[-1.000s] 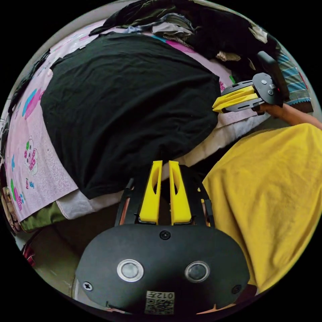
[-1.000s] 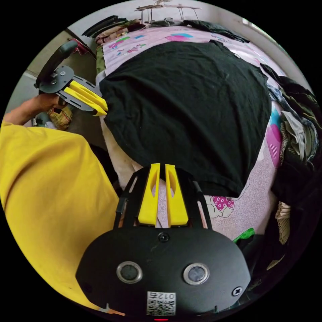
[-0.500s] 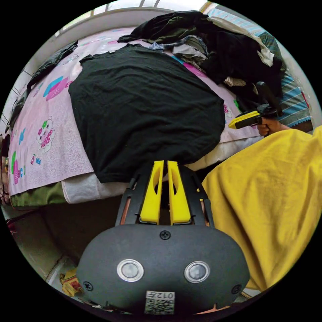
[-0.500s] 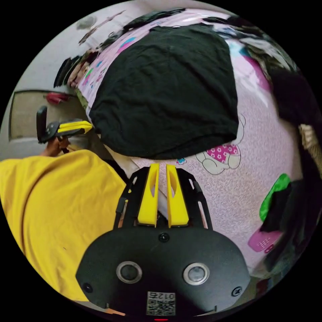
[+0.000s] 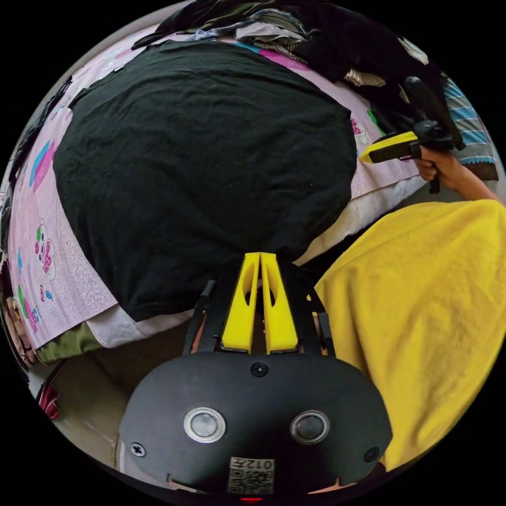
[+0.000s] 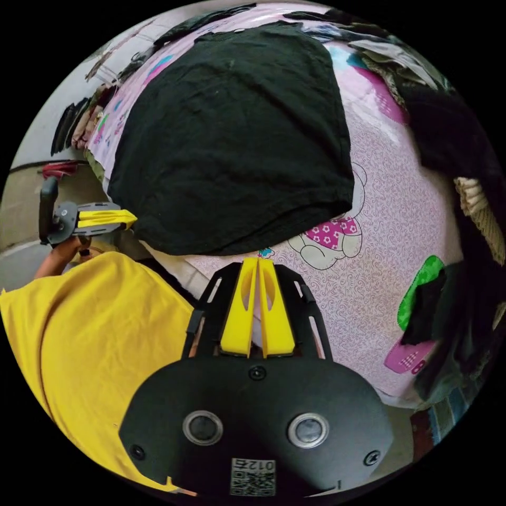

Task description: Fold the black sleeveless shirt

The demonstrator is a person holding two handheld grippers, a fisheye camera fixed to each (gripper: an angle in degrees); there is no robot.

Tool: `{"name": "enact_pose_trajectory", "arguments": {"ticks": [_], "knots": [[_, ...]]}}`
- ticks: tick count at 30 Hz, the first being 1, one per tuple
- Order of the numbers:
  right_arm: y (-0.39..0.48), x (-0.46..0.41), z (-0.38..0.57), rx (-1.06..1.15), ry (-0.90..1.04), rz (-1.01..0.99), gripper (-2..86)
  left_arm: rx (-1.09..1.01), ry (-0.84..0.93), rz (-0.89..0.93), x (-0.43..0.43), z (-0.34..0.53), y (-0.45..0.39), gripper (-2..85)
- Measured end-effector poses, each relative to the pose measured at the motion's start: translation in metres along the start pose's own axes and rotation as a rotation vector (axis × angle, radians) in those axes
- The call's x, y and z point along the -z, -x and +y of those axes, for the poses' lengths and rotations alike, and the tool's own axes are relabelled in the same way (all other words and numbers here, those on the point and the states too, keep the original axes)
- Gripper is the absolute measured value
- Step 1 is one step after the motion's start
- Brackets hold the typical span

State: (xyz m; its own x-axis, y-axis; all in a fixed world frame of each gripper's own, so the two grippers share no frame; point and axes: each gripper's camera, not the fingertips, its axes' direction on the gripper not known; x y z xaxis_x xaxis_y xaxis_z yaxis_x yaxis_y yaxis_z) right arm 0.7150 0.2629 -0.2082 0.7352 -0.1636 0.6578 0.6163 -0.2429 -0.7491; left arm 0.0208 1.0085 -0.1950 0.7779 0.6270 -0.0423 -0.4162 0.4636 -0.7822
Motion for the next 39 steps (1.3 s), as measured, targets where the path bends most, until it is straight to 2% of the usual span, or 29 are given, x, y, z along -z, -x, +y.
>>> {"name": "enact_pose_trajectory", "arguments": {"ticks": [7,12,15,17,18,21,25,30,34,39], "knots": [[0.001,-0.01,-0.007,0.176,0.038,0.091,0.9,0.008,0.075,0.15,0.007,-0.029,0.004,0.4],[-0.001,-0.017,-0.008,0.286,0.054,0.157,0.7,-0.076,0.069,0.063,0.017,-0.039,-0.022,0.4],[-0.01,-0.019,-0.007,0.278,0.05,0.162,0.5,-0.131,0.065,-0.032,0.023,-0.043,-0.045,0.3],[-0.026,-0.015,-0.008,0.221,0.062,0.133,0.3,-0.111,0.055,-0.072,0.026,-0.044,-0.056,0.3],[-0.045,-0.006,-0.009,0.128,0.003,0.091,0.2,-0.103,0.053,-0.075,0.027,-0.045,-0.058,0.3],[-0.106,0.018,-0.009,-0.182,-0.162,-0.132,0.3,-0.017,0.04,-0.034,0.031,-0.046,-0.058,0.4],[-0.175,0.005,-0.003,-0.485,-0.197,-0.396,1.1,0.11,0.049,0.058,0.037,-0.048,-0.051,0.6],[-0.211,-0.013,0.013,-0.623,-0.225,-0.574,1.9,0.095,-0.04,0.013,0.067,-0.045,-0.067,0.7],[-0.227,-0.027,0.022,-0.672,-0.236,-0.659,2.1,-0.017,-0.109,-0.086,0.091,-0.052,-0.098,1.4],[-0.239,-0.034,0.028,-0.707,-0.218,-0.654,2.1,-0.147,-0.082,-0.139,0.09,-0.075,-0.133,2.4]]}}
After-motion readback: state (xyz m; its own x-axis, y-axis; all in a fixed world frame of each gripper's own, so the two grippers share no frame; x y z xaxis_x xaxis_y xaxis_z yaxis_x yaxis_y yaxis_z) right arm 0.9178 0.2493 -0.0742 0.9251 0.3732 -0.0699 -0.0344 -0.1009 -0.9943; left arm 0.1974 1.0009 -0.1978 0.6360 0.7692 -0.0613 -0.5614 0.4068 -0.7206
